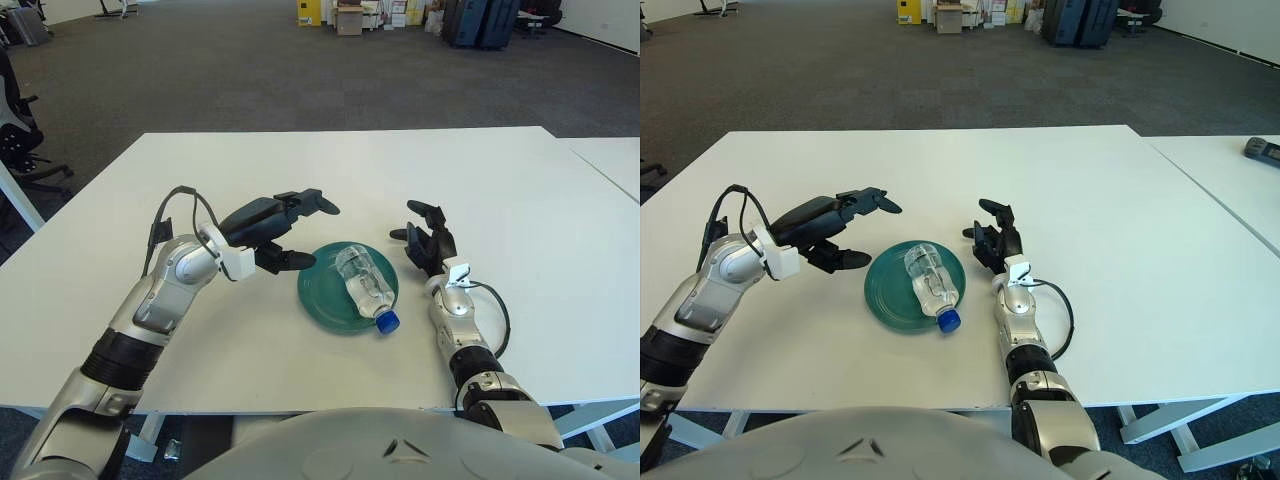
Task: Put the bottle into the plate.
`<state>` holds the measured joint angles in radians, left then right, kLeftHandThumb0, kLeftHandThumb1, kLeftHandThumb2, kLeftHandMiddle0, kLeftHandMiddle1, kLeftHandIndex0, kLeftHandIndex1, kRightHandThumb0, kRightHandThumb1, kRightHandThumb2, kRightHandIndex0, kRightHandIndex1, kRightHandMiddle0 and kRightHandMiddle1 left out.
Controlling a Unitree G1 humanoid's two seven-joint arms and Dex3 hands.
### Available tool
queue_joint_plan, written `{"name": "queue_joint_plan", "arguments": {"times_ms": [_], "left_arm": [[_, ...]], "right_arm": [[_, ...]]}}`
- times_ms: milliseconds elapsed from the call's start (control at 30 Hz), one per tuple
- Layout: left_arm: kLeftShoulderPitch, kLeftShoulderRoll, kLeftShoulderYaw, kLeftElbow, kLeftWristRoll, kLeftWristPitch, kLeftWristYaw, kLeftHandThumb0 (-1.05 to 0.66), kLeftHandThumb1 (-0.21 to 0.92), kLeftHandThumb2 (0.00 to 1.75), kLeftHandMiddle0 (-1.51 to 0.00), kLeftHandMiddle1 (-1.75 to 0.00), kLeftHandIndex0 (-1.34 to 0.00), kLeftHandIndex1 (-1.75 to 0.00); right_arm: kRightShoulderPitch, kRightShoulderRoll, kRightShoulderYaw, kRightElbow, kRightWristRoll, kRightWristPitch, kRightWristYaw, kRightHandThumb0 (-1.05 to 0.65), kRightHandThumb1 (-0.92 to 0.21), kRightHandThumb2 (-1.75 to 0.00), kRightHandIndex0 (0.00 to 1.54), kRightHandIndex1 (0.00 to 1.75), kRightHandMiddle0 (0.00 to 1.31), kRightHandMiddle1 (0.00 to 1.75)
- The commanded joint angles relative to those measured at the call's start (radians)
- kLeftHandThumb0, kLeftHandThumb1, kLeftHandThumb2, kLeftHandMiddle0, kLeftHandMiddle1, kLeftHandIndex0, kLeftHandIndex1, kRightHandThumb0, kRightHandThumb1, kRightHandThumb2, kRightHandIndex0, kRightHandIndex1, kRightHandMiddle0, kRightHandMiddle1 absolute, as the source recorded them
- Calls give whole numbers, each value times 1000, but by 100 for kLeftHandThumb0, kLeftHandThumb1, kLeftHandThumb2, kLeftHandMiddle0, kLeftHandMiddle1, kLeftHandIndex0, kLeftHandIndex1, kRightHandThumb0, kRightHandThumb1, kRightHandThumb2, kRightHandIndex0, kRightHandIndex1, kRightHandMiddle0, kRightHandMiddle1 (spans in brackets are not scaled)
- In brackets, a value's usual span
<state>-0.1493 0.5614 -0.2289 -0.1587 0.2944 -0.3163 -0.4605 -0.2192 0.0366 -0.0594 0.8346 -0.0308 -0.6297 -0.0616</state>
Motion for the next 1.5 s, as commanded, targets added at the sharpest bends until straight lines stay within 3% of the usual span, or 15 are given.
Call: {"name": "queue_joint_plan", "arguments": {"times_ms": [0, 100, 233, 300, 333, 467, 767, 967, 1467], "left_arm": [[1, -7, 24, -8, -25, 39, -11, -101, 92, 63, -27, -3, -3, -91], [11, -36, 41, -10, -62, 74, 3, -100, 92, 62, -29, -3, -4, -91], [25, -143, 89, 52, -195, 118, 46, -96, 92, 61, -35, -6, -5, -92], [19, -210, 123, 147, -293, 108, 55, -93, 92, 60, -37, -6, -6, -92], [4, -247, 153, 230, -349, 80, 53, -91, 92, 69, -35, -5, -4, -86], [-26, -337, 226, 395, -470, 5, 56, -83, 92, 64, -43, -6, -5, -88], [0, -436, 297, 400, -554, 2, 102, -69, 92, 75, -45, -4, -1, -85], [17, -504, 341, 435, -620, 42, 125, -62, 92, 86, -41, -1, 0, -76], [26, -564, 374, 533, -598, 25, 179, -76, 92, 95, -29, 0, 0, -59]], "right_arm": [[52, 6, 12, 57, -15, -18, 0, -51, -92, -64, 62, 99, 1, 93], [50, 2, 12, 64, -10, -14, 6, -53, -92, -64, 62, 98, 2, 93], [48, 0, 9, 75, -5, -28, 7, -54, -92, -64, 62, 99, 2, 94], [47, -2, 9, 78, -7, -28, 5, -55, -92, -65, 62, 99, 2, 94], [46, -3, 9, 81, -8, -29, 3, -56, -92, -66, 61, 99, 2, 94], [43, -7, 9, 87, -10, -31, 0, -58, -92, -67, 61, 99, 2, 95], [41, -10, 8, 92, -7, -30, -3, -57, -92, -68, 61, 100, 4, 97], [38, -11, -1, 96, 1, -24, -8, -55, -92, -68, 63, 101, 6, 97], [37, -10, -13, 85, 19, 10, 4, -53, -92, -71, 63, 101, 9, 97]]}}
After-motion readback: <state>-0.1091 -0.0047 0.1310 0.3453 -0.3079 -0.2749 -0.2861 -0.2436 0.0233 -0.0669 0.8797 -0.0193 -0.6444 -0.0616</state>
